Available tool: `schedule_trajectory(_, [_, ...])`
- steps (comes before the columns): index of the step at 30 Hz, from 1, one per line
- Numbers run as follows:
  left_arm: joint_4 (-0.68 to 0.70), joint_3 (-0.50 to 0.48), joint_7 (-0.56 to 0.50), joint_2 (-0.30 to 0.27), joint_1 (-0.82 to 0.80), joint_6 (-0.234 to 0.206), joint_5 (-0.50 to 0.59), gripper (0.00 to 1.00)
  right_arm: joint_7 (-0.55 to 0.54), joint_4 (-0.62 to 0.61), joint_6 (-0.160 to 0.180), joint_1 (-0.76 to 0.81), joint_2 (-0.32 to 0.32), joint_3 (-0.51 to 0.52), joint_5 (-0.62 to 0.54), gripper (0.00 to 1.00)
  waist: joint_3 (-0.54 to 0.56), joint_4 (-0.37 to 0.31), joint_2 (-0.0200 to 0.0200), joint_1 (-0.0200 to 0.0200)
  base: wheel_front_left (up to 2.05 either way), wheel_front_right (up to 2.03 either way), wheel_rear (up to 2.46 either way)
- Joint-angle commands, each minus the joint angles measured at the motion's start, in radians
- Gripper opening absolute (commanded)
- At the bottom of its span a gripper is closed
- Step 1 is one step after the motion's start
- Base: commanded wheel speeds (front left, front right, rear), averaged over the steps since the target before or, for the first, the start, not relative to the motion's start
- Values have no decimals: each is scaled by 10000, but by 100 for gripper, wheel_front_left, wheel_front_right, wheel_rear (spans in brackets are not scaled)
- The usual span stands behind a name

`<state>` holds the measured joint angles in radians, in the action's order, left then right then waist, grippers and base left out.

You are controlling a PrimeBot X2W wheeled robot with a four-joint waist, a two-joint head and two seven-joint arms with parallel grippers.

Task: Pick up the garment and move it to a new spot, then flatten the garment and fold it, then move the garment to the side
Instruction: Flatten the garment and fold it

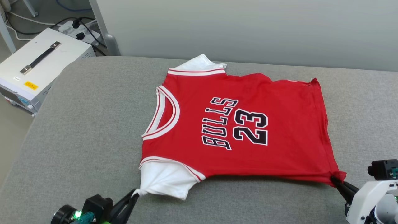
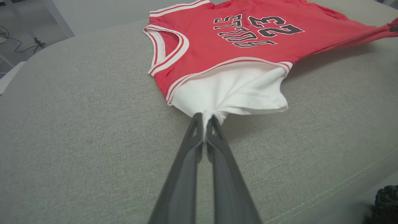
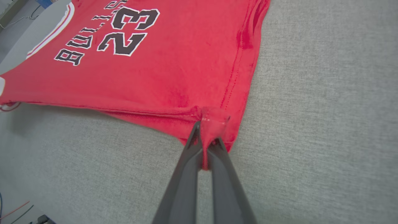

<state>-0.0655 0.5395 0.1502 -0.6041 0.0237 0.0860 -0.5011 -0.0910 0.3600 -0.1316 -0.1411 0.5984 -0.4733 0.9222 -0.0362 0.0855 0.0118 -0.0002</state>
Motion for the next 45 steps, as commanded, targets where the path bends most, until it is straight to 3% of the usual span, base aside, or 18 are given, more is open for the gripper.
schedule_trajectory(1, [182, 22, -114, -145, 369, -33, -235, 0, -106, -246, 9, 357, 68, 151, 177, 0, 216, 59, -118, 2, 0, 0, 0])
schedule_trajectory(8, [1047, 95, -607, -705, 1266, 55, -855, 0, -867, -1667, 9, 1967, 465, 857, 808, 0, 242, 56, -118, 2, 0, 0, 0])
schedule_trajectory(18, [1447, 35, -418, -750, 1215, 32, -906, 0, -2472, -2466, 9, 3064, 259, 2326, 620, 0, 67, -7, -118, 2, 0, 0, 0])
schedule_trajectory(25, [1513, -273, -93, -619, 439, -64, -771, 0, -2420, -3484, 9, 2735, -130, 3334, -90, 0, -197, -53, -118, 2, 0, 0, 0])
schedule_trajectory(30, [1426, -351, -175, -224, -736, -109, -615, 0, -2504, -3853, 9, 2174, -404, 3701, -573, 0, -594, -105, -118, 2, 0, 0, 0])
schedule_trajectory(45, [-838, 72, -399, 583, -3765, 243, -337, 0, -3502, -3061, 9, 146, -1224, 4057, -2478, 0, -2071, -396, -118, 2, 0, 0, 0])
